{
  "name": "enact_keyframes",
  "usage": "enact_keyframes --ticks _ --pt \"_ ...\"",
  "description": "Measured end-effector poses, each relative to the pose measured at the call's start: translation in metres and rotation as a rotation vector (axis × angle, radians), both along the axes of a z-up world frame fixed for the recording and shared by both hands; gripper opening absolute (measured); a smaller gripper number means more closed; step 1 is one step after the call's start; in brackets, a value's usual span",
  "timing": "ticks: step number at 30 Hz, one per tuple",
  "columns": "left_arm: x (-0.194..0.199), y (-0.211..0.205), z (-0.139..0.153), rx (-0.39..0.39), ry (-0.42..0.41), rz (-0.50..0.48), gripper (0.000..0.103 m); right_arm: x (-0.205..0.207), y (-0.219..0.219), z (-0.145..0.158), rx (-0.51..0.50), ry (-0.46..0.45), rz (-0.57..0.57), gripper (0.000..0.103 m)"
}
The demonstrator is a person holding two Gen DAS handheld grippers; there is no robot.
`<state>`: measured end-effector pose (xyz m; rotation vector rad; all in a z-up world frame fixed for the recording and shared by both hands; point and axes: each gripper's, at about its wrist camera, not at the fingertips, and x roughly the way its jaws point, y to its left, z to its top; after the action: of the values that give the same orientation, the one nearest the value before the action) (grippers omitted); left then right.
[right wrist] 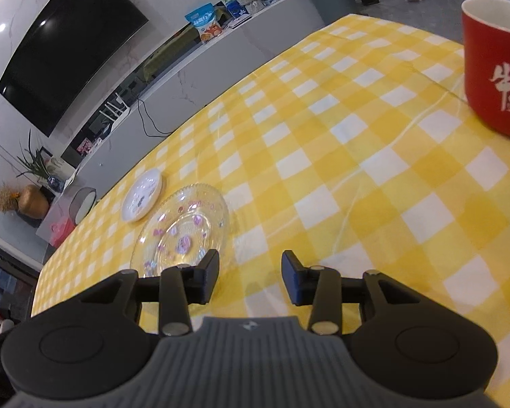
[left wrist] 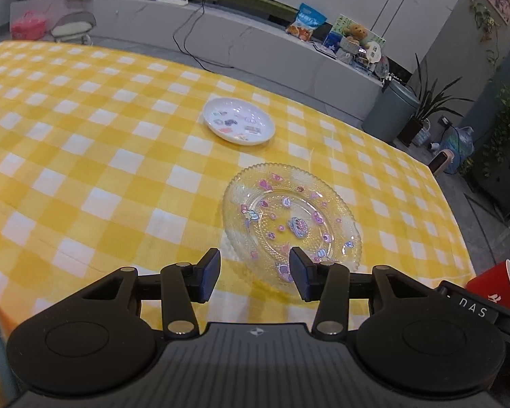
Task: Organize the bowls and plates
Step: 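Open both grippers and move them to the clear glass plate, then close both grippers on the clear glass plate rim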
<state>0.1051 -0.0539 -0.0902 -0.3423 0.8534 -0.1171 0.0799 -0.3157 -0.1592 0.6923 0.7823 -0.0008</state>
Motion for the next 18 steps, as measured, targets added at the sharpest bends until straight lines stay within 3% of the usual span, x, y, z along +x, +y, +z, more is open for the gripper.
enact_keyframes --ticks 12,18 --pt "0.018 0.008 -0.019 -0.053 0.004 0.022 0.053 0.022 -0.004 -0.015 0.045 -0.025 -0.019 0.039" --pt "0.026 0.008 -0.027 -0.072 0.002 0.011 0.051 0.025 -0.001 -0.022 0.058 -0.049 -0.007 0.027"
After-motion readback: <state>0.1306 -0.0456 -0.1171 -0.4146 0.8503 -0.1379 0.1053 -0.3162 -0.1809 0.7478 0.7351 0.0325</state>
